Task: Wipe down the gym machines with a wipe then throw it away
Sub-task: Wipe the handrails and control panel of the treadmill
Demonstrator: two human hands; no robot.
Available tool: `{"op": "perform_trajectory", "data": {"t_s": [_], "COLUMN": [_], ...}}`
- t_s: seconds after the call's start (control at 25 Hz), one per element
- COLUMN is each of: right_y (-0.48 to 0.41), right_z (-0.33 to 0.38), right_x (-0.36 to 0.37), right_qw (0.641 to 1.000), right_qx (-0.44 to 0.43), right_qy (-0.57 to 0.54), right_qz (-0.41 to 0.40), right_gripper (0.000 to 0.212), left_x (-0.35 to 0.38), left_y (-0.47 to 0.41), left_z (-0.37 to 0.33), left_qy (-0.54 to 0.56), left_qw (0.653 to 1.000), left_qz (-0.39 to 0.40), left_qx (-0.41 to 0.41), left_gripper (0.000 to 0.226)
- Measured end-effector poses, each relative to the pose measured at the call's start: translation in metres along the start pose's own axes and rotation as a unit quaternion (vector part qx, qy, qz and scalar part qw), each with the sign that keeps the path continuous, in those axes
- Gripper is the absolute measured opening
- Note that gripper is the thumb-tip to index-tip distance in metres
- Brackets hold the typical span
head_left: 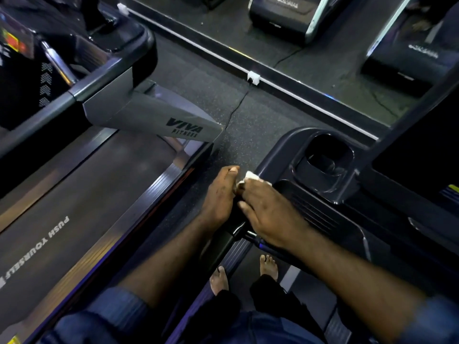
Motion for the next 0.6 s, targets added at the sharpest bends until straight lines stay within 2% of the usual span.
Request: {"op": "perform_trajectory", "data": {"t_s": [0.08,0.2,0.28,0.32,0.48,0.6], "right_y": [0.003,-0.046,-0.066,-0.065,-0.018,-0.039], "right_z": [-0.022,-0.089,-0.099,-0.090,-0.041,-0.091], "right_x": [-0.010,-0.041,-0.046,-0.043,-0.022,-0.045], "right_qw": [1.000,0.983,0.974,0.975,0.993,0.985], "right_qx": [0.004,0.142,0.202,0.201,0.079,0.106], "right_qy": [0.006,0.067,0.062,0.054,0.034,0.052], "right_qz": [-0.026,-0.091,-0.083,-0.081,-0.086,-0.123], "right_gripper": [0.049,0.057,0.062,0.060,0.046,0.048], "left_x": [0.005,0.016,0.025,0.029,0.037,0.041], "left_y": [-0.009,-0.025,-0.032,-0.034,-0.039,-0.048], "left_z": [-0.005,-0.011,-0.021,-0.026,-0.031,-0.038], "left_qy": [0.000,-0.015,-0.032,-0.040,-0.031,-0.038], "left_qw": [1.000,1.000,0.999,0.999,0.999,0.999], "left_qz": [0.014,0.021,0.023,0.027,0.016,0.018], "left_qx": [-0.006,-0.004,0.011,0.024,0.015,0.008], "left_gripper": [0.038,0.050,0.057,0.060,0.062,0.068]}}
Point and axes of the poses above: each hand's wrist, its own y-axis away from the middle knuckle, its own x-axis out of the palm, z = x × y, the point moved 8 cm from there along -y, towards the middle knuckle, and after that the axes turned 5 degrees about z, right-handed, at the moved point
